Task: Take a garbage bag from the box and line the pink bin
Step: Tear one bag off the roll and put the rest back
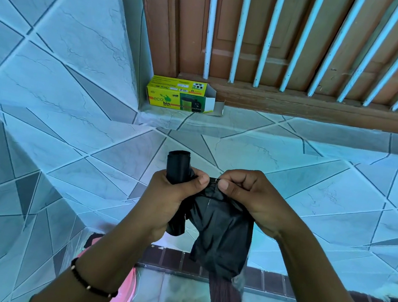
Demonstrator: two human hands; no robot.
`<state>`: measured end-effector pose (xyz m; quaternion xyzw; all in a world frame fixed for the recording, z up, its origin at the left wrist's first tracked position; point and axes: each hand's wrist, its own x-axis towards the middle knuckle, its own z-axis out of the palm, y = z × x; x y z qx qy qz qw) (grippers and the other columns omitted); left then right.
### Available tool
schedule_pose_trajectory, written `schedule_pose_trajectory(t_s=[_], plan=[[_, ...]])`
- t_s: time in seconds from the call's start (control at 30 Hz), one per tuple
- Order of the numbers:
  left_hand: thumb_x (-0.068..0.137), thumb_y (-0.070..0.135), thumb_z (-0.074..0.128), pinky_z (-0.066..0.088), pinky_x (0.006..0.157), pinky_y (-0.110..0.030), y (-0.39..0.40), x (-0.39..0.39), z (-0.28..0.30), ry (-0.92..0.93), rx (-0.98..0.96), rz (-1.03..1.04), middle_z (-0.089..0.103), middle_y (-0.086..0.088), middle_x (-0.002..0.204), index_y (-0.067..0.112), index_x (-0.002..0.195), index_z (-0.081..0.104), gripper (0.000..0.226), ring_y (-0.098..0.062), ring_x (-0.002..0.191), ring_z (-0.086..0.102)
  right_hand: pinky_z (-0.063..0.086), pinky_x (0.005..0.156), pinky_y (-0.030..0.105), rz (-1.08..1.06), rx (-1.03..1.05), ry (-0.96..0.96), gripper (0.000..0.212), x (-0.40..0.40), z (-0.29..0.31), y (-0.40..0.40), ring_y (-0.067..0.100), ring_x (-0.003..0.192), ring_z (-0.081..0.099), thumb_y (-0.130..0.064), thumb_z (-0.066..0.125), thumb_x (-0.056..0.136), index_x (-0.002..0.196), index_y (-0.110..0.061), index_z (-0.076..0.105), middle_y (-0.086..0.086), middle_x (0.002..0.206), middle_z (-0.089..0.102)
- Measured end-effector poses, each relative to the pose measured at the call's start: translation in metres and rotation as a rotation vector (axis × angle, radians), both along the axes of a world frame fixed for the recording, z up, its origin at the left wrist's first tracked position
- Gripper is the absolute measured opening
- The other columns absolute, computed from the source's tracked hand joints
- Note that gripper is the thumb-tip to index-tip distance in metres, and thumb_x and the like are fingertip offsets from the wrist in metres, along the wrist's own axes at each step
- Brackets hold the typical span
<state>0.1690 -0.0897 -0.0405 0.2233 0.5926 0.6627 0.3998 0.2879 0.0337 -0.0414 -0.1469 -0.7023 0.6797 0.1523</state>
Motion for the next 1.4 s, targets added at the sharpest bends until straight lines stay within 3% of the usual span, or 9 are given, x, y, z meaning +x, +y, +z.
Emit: schedule_pose_trajectory(t_s=[0.17,0.37,0.5,0.57,0.7,0.83,1.07,1.23,1.4], plan=[[0.079,0.006,0.066,0.055,0.056,-0.022,0.004,0.006,0.007,-0.116,0.079,0.085,0.069,0.000,0.061,0.008,0.072,0.067,0.006,-0.013,0.059,0.065,0.046,0.059,0.019,-0.067,-0.091,0.094,0.016,-0.006,-0.003,-0.004,0.010,0.060,0.054,-0.017,0.062,0.083,0.069,-0.012,0.067,-0.002,0.062,0.061],[0.080,0.016,0.071,0.050,0.058,-0.022,0.009,0.006,0.006,0.310,-0.011,0.266,0.069,0.005,0.065,0.018,0.073,0.068,0.008,-0.004,0.057,0.064,0.035,0.055,0.022,-0.275,0.225,0.067,0.027,-0.012,-0.003,-0.012,0.013,0.054,0.043,-0.012,0.060,0.089,0.063,-0.005,0.061,0.004,0.055,0.049],[0.086,0.011,0.062,0.049,0.063,-0.032,0.009,-0.003,0.008,0.028,0.067,0.272,0.072,0.001,0.064,0.013,0.068,0.065,0.019,-0.019,0.060,0.064,0.035,0.052,0.019,-0.374,0.017,0.146,0.035,-0.010,-0.004,-0.006,0.007,0.053,0.042,-0.007,0.054,0.091,0.057,-0.013,0.057,-0.005,0.053,0.047],[0.089,0.011,0.058,0.045,0.060,-0.035,0.004,-0.019,0.009,-0.029,0.098,0.272,0.073,0.000,0.067,0.012,0.070,0.063,0.019,-0.022,0.060,0.064,0.035,0.057,0.021,-0.374,-0.099,0.170,0.032,-0.003,-0.004,0.003,0.010,0.058,0.042,-0.013,0.055,0.091,0.060,-0.017,0.060,-0.003,0.058,0.048],[0.087,0.017,0.060,0.045,0.049,-0.029,0.003,-0.027,0.009,0.084,0.043,0.106,0.076,-0.005,0.083,0.008,0.079,0.066,0.013,-0.025,0.063,0.066,0.030,0.063,0.030,-0.309,0.026,0.082,0.033,-0.002,-0.007,0.008,0.019,0.067,0.036,-0.031,0.057,0.089,0.067,-0.007,0.055,0.008,0.066,0.042],[0.086,0.027,0.064,0.046,0.054,-0.035,0.010,-0.029,0.009,0.220,-0.020,0.083,0.075,-0.012,0.088,0.016,0.076,0.070,0.015,-0.038,0.066,0.064,0.046,0.067,0.022,-0.237,0.055,-0.033,0.032,-0.003,0.002,0.015,0.010,0.070,0.058,-0.041,0.064,0.074,0.079,-0.010,0.069,-0.001,0.070,0.064],[0.069,0.058,0.069,0.048,0.071,-0.041,0.007,-0.042,0.011,0.347,-0.162,0.099,0.061,-0.028,0.080,-0.009,0.091,0.058,0.072,-0.032,0.071,0.058,0.049,0.063,0.018,-0.081,-0.018,-0.157,0.014,0.016,0.000,0.037,0.012,0.064,0.061,-0.019,0.070,0.068,0.074,-0.006,0.069,0.002,0.067,0.067],[0.082,0.041,0.064,0.039,0.067,-0.031,0.009,-0.043,0.011,0.375,-0.168,0.211,0.056,-0.013,0.071,-0.005,0.080,0.057,0.047,-0.023,0.068,0.052,0.042,0.056,0.017,-0.172,0.034,-0.077,0.013,0.015,0.001,0.039,0.012,0.060,0.052,-0.008,0.063,0.083,0.071,-0.004,0.061,0.006,0.065,0.057],[0.085,0.036,0.063,0.049,0.076,-0.038,0.011,-0.045,0.012,0.321,-0.141,0.259,0.064,-0.011,0.078,0.006,0.079,0.061,0.031,-0.031,0.078,0.061,0.044,0.057,0.019,-0.219,0.148,-0.093,0.018,0.018,0.000,0.041,0.012,0.061,0.056,-0.009,0.063,0.086,0.069,-0.010,0.061,0.000,0.061,0.060]])
